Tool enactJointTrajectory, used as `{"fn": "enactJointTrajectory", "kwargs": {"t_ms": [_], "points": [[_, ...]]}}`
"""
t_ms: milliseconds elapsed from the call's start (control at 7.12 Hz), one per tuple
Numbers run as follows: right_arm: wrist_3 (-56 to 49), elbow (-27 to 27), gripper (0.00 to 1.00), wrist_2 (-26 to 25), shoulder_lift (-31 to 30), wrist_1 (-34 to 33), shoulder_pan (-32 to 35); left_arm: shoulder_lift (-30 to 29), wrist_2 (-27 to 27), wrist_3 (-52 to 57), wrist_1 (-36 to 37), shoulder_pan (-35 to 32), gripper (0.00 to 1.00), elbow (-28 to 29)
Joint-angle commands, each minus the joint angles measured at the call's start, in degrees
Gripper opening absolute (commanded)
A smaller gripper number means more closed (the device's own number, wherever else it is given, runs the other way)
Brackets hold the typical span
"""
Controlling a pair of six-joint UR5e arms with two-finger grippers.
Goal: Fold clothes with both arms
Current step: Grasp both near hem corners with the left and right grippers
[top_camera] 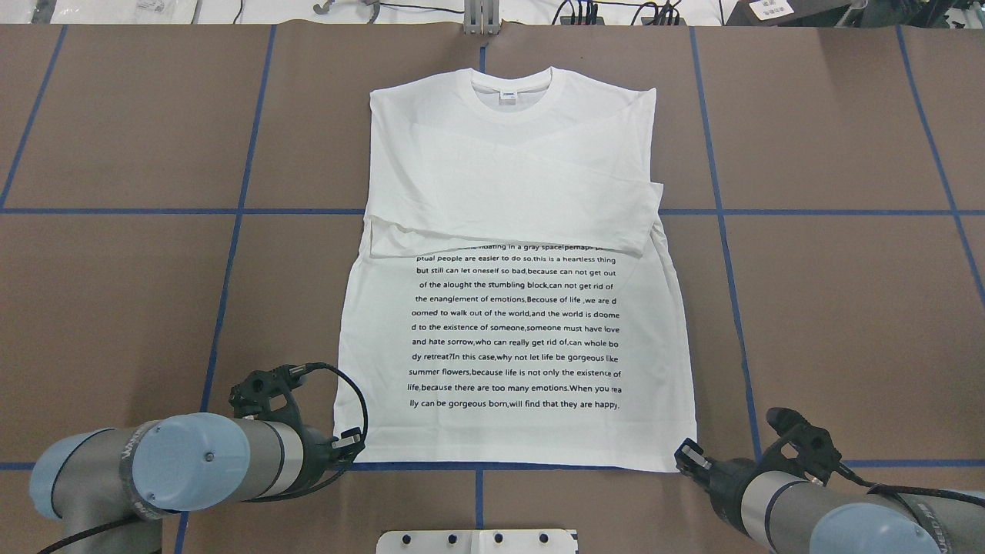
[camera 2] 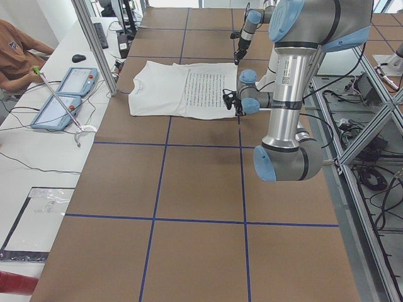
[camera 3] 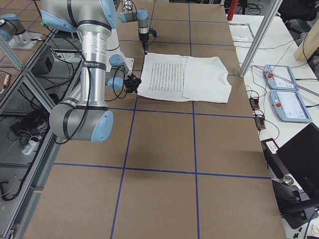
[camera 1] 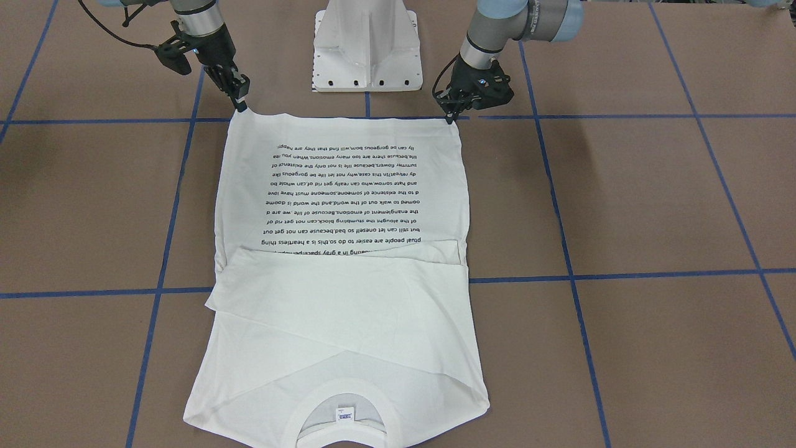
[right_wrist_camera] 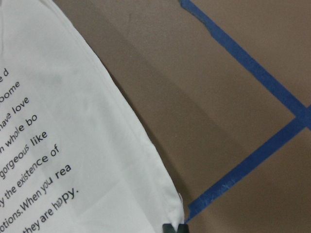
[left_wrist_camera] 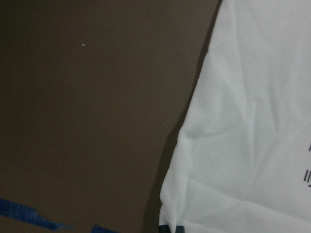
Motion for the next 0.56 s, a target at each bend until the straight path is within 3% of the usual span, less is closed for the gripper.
{"fn": "enactJointTrajectory", "kwargs": {"t_ms": [0,140,421], "points": [[0.0,2.08,0.0,1.12,-0.05,0.04,-0.02,4.9,-0.14,-0.09,-0.09,2.03,0.0,-6.42],[0.0,3.14,0.0,1.65,-0.05,0.04,-0.54,7.45,0.03,-1.39,-0.17,3.52,0.0,-9.94],[0.09,4.72,0.0,1.4,0.04,0.12,-3.78,7.92,0.47,-4.48,-0.26,5.73,0.0,-10.59]]}}
